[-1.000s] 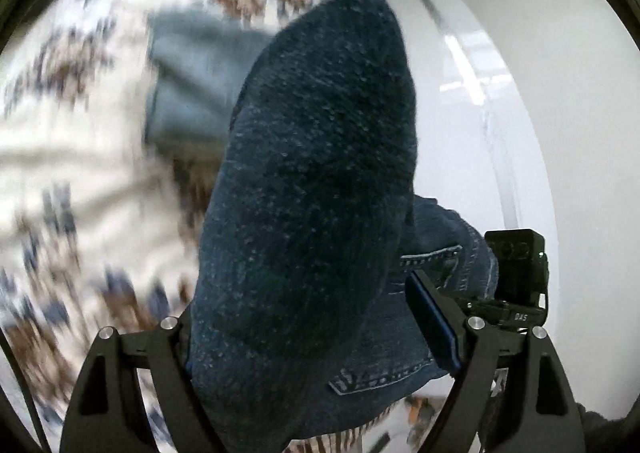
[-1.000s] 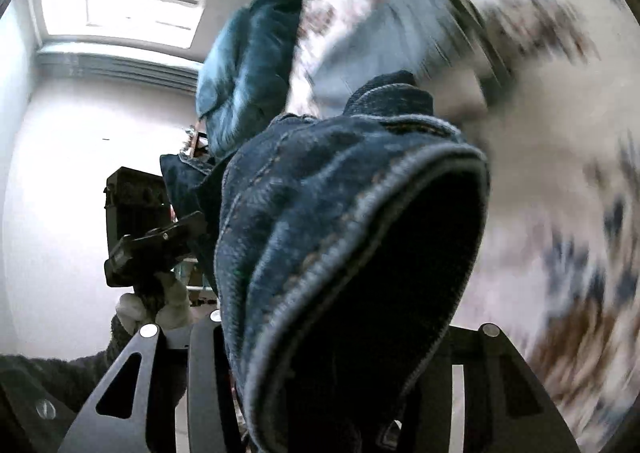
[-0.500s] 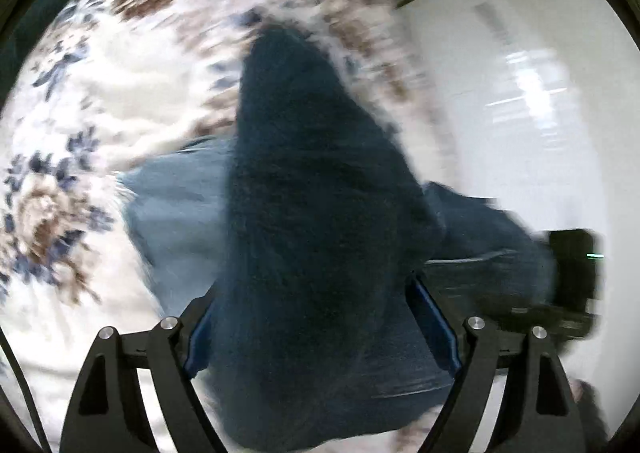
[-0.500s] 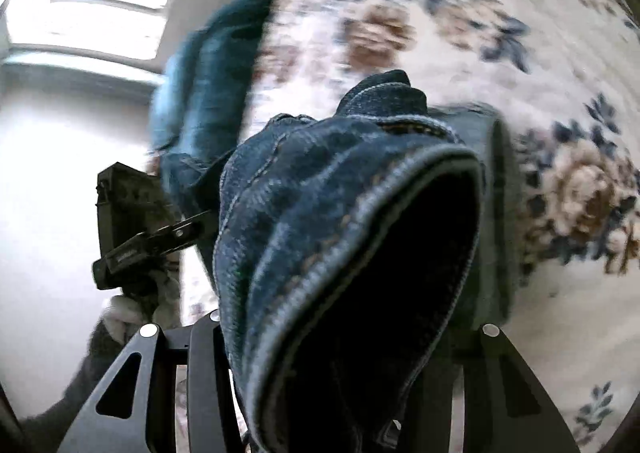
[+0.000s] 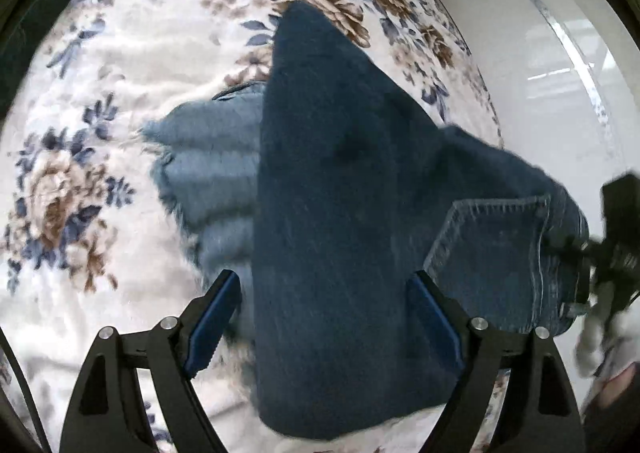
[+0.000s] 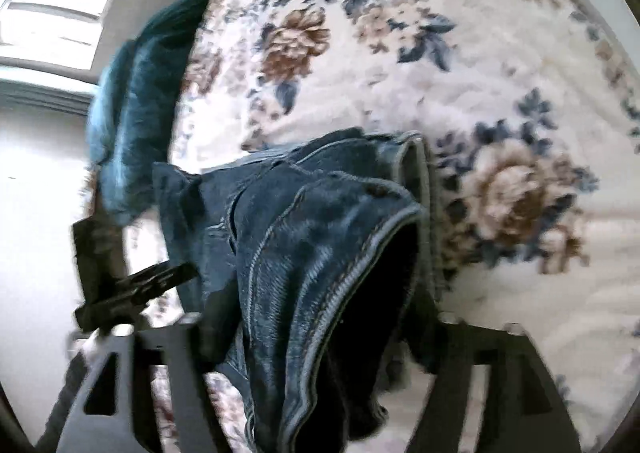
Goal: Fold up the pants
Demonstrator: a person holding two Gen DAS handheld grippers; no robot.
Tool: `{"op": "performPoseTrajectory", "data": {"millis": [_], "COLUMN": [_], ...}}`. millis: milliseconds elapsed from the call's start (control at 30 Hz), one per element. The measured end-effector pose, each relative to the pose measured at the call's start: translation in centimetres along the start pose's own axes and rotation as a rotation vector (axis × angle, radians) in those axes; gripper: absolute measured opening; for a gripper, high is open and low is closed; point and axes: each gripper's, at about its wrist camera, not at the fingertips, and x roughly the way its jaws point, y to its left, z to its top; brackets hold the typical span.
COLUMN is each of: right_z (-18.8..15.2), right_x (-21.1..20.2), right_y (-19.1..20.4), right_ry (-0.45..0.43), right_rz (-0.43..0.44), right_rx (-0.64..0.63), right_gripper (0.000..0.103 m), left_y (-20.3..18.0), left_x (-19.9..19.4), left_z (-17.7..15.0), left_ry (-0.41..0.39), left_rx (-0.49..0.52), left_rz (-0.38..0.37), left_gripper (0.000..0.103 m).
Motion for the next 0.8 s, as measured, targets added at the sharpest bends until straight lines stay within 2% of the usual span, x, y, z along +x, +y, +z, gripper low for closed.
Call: {"op": "performPoseTrajectory", "data": {"millis": [33,167,200,300,367,400,500,600,800], "right_z": [-0.3,-3.8,-5.7,-10.7,-13.1,-14.7,-18.0,-21.7,-29.9], "right_x": [-0.9,-4.7,-5.9,-8.3,-9.8,-11.0,-14.3,-18.9,-28.0], "right_y": [0.5,2.9,3.8,6.3,7.3,8.1,10.5,13.7,19.1], "right_ry": [-0.026,-0.132,-0.169,-0.225,-0.253,-0.268,-0.323,-0.387,-0.485], "right_rz": [-0.060,-0.308,-0.379,-0.502,-0.511,-0.521,-0.549,-0.578,-0.567], "right_rx": [-0.022,-0.064,-0.068,-0.103,-0.087,-0.080,-0.083,-0.095,-0.125], "right_gripper": [0.088,0.091,0.091,0.092,0.092,0.092,0.093,0.093,0.093], "left_y": [-0.5,-3.5,-4.1,-6.1,-7.2,-7.8,-9.9,-12.0,-16.6], "left_x": [-0.9,-5.2,-6.2,-9.9,-12.1,-13.1,-17.0,-20.7,-28.6], "left_z": [-0.7,-4.4,-5.3,-8.3,-10.0,-10.8,-13.3,-15.5,-21.7], "left_ry": [-0.024,-0.130,-0.156,-0.248,-0.261,-0.260,-0.281,-0.318,-0.390], "left_rx": [0.012,0.057,0.060,0.072,0.072,0.068,0.062,0.065,0.088], "left_rz": [0.045,0.217,0.242,0.311,0.315,0.317,0.352,0.350,0.355], "left_gripper": [0.086,0.086,0.086,0.086,0.099,0.101,0.101,0.101,0.101]}}
